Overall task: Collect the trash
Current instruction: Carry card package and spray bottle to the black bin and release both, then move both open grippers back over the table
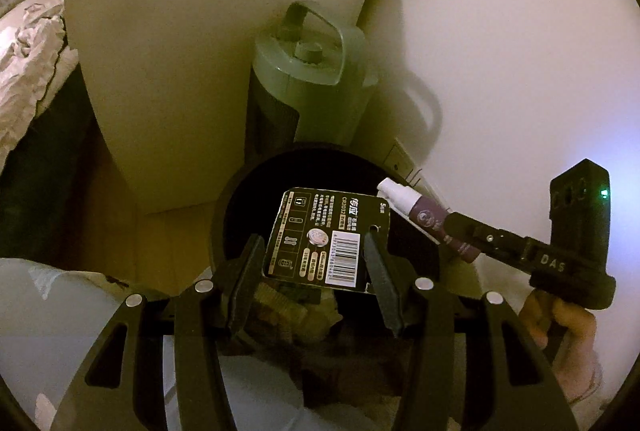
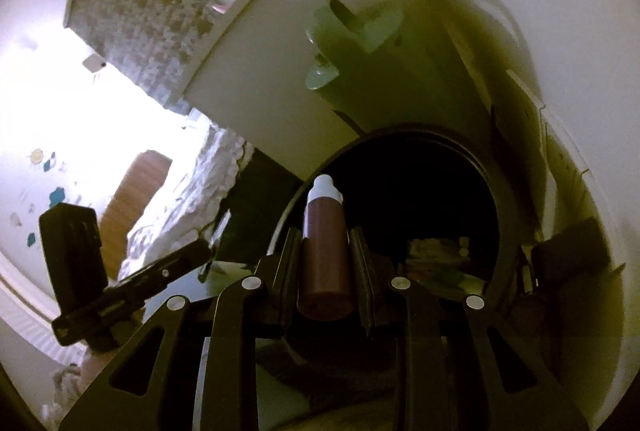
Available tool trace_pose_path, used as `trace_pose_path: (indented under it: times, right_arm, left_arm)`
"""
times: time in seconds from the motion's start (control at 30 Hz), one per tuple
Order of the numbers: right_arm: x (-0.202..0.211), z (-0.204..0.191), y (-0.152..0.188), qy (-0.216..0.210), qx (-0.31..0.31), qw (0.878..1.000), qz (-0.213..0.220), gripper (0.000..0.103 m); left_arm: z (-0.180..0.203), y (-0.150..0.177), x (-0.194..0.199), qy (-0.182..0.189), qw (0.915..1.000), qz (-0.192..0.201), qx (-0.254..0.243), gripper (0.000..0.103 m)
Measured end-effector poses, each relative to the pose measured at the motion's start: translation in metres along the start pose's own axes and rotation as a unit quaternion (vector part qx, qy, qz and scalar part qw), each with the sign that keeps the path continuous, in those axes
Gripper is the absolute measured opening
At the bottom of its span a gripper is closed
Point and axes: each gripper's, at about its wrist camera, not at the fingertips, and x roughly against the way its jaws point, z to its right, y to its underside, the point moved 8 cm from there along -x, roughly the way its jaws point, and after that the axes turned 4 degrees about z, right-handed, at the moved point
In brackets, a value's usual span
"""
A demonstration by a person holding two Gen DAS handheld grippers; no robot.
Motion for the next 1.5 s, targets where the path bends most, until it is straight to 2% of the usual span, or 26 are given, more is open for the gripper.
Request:
trace_pose_path:
  times: [0.27, 0.3, 0.43, 0.6, 0.8, 0.83, 0.9, 1.03, 1.13, 1.27, 1.4, 1.5]
  right_arm:
    - [-0.018, 0.006, -0.003, 0.019, 0.009, 1.000, -0.018, 0.026]
    - [-0.019, 0.005, -0.003, 0.027, 0.014, 0.999, -0.020, 0.028]
    - [-0.016, 0.002, -0.005, 0.034, 0.023, 0.999, -0.012, 0.047]
    - [-0.008, -0.001, -0.001, 0.034, 0.021, 0.999, -0.010, 0.047]
    - [0.001, -0.022, 0.017, 0.024, 0.033, 0.999, -0.024, 0.047]
    - [0.002, -0.026, 0.021, 0.022, 0.036, 0.999, -0.027, 0.057]
    - [0.005, -0.040, 0.031, 0.014, 0.042, 0.999, -0.030, 0.066]
    - [0.005, -0.077, 0.056, -0.008, 0.075, 0.996, -0.056, 0.066]
    - [0.003, -0.111, 0.078, -0.030, 0.116, 0.989, -0.083, 0.066]
    - [-0.006, -0.165, 0.115, -0.063, 0.183, 0.973, -0.128, 0.070]
    - [-0.020, -0.214, 0.150, -0.084, 0.247, 0.951, -0.167, 0.070]
    - [-0.032, -0.245, 0.176, -0.094, 0.287, 0.933, -0.196, 0.070]
  left_arm:
    - [0.005, -0.006, -0.015, 0.000, 0.9999, -0.013, -0.003, 0.054]
    - [0.005, -0.007, -0.015, -0.001, 0.9999, -0.014, -0.003, 0.054]
    - [0.008, -0.009, -0.010, -0.003, 0.9999, -0.009, -0.008, 0.070]
    - [0.007, -0.007, 0.005, 0.001, 1.0000, -0.003, 0.000, 0.070]
    - [-0.002, 0.002, 0.055, 0.002, 0.9996, 0.023, 0.019, 0.070]
    - [-0.005, 0.006, 0.066, 0.000, 0.9993, 0.028, 0.023, 0.070]
    - [-0.018, 0.016, 0.092, -0.009, 0.9984, 0.041, 0.037, 0.070]
    - [-0.058, 0.047, 0.143, -0.044, 0.9945, 0.061, 0.074, 0.070]
    - [-0.100, 0.080, 0.178, -0.088, 0.9881, 0.064, 0.109, 0.070]
    - [-0.153, 0.134, 0.217, -0.132, 0.9756, 0.049, 0.168, 0.070]
    - [-0.179, 0.176, 0.239, -0.148, 0.9660, 0.036, 0.209, 0.070]
    - [-0.185, 0.196, 0.244, -0.137, 0.9589, 0.032, 0.246, 0.070]
